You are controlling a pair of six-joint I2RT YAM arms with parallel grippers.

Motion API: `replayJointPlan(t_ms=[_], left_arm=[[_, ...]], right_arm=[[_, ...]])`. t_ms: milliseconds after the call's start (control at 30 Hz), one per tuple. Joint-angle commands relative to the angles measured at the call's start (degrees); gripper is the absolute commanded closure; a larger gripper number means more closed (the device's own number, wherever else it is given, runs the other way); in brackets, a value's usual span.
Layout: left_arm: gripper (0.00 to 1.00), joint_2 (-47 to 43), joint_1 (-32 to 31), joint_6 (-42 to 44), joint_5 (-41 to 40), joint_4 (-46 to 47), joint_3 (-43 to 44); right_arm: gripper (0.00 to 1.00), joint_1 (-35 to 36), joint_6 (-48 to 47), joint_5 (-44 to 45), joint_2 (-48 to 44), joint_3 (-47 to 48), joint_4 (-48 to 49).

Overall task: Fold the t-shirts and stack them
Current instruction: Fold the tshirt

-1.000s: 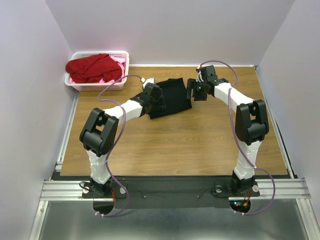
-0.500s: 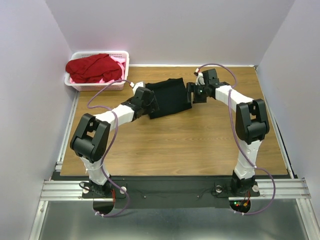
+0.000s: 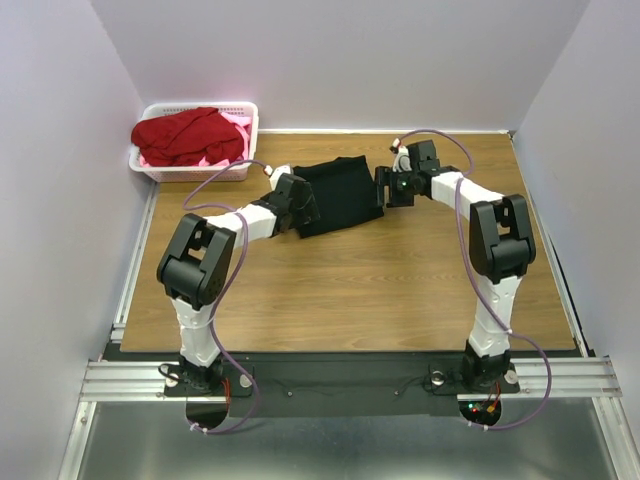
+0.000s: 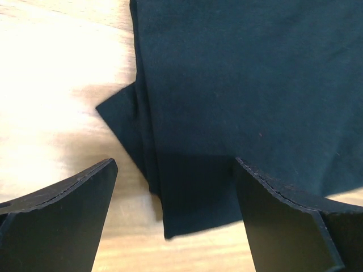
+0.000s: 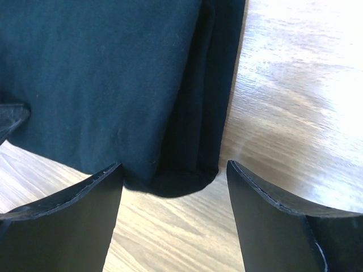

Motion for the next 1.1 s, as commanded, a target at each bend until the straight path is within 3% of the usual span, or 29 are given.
replayJointPlan(t_ms=[0, 167, 267, 700, 967, 1067], left_arm=[[0.05, 1.6, 0.4, 0.7, -1.1, 0.1, 3.5], [0.09, 4.0, 0.3, 0.1, 0.8, 0.2, 4.5], [0.21, 4.7, 0.4, -0.2, 1.8, 0.2, 4.3], [0.99, 0.2, 1.4, -1.5, 10.8, 3.8, -6.0], [1.0, -10.9, 0.7, -6.1, 16.2, 4.4, -22.4], [1.0, -15.1, -1.6, -8.2, 16.9, 4.4, -26.9]], right_arm=[[0.21, 0.0, -1.0, -2.2, 1.1, -0.2, 2.5], [0.25, 0.0, -1.1, -3.8, 2.1, -0.3, 2.8], [0.3, 0.0, -1.5, -4.4, 2.5, -0.6, 2.9], [0.47, -0.5, 3.5, -8.9, -1.3, -8.7, 2.9], [0.62, -0.5, 7.9, -13.3, -12.1, -26.0, 3.1], [0.63, -0.5, 9.1, -13.0, -17.6, -31.6, 3.1]])
